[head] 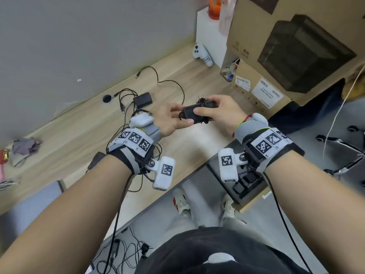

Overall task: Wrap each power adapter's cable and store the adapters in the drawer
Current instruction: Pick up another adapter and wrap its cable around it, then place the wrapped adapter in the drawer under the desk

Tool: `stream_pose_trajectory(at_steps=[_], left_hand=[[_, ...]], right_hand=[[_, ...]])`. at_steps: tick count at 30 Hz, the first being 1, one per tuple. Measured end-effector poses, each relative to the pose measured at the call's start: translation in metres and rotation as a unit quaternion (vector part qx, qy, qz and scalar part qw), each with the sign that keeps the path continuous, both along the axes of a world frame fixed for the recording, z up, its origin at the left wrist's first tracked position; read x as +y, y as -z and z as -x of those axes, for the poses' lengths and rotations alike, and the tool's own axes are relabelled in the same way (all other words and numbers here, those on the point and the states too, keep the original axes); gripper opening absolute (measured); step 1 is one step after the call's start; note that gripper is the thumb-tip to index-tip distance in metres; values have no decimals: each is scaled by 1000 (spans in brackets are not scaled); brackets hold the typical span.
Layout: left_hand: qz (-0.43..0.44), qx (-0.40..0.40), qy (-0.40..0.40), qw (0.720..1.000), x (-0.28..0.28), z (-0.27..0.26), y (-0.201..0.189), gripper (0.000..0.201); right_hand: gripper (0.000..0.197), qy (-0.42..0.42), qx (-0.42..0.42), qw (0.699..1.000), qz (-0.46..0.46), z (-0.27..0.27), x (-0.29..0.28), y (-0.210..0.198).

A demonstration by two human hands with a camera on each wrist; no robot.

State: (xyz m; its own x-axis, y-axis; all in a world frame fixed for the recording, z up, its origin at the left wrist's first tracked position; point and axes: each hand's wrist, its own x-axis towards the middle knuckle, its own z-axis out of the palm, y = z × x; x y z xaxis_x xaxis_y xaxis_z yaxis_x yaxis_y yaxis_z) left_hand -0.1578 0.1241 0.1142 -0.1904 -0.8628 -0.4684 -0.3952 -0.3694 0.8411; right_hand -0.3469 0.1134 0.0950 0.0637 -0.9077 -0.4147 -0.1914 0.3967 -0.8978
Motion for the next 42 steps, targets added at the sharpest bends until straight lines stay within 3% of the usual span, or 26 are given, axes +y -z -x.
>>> stream_pose_trajectory(at_steps=[5,9,11,17,21,28,34,38,42], left_hand=[[-38,-7,-10,999,15,57,38,34],[-99,7,-21,995,37,115,77,27],[-129,13,-19,991,50,138,102,28],[-179,7,51,983,84,202,164,58],[-188,-18,87,978,92,240,204,60],[-208,-83,103,969,103,276,289,31],[-213,-162,170,949,117,290,349,28],[-209,-175,166,948,123,294,373,34],[-221,-171,164,946,131,293,387,36]], right_hand=[[45,24,14,999,-37,57,24,34],[67,18,56,995,-75,114,44,75],[56,1,92,992,-82,143,53,91],[46,-45,168,979,-106,220,79,147],[53,-65,207,968,-130,253,85,194],[52,-115,320,931,-132,295,93,281],[45,-159,437,877,-123,311,96,344],[45,-203,512,824,-132,315,97,374],[48,-225,512,813,-163,318,103,392]])
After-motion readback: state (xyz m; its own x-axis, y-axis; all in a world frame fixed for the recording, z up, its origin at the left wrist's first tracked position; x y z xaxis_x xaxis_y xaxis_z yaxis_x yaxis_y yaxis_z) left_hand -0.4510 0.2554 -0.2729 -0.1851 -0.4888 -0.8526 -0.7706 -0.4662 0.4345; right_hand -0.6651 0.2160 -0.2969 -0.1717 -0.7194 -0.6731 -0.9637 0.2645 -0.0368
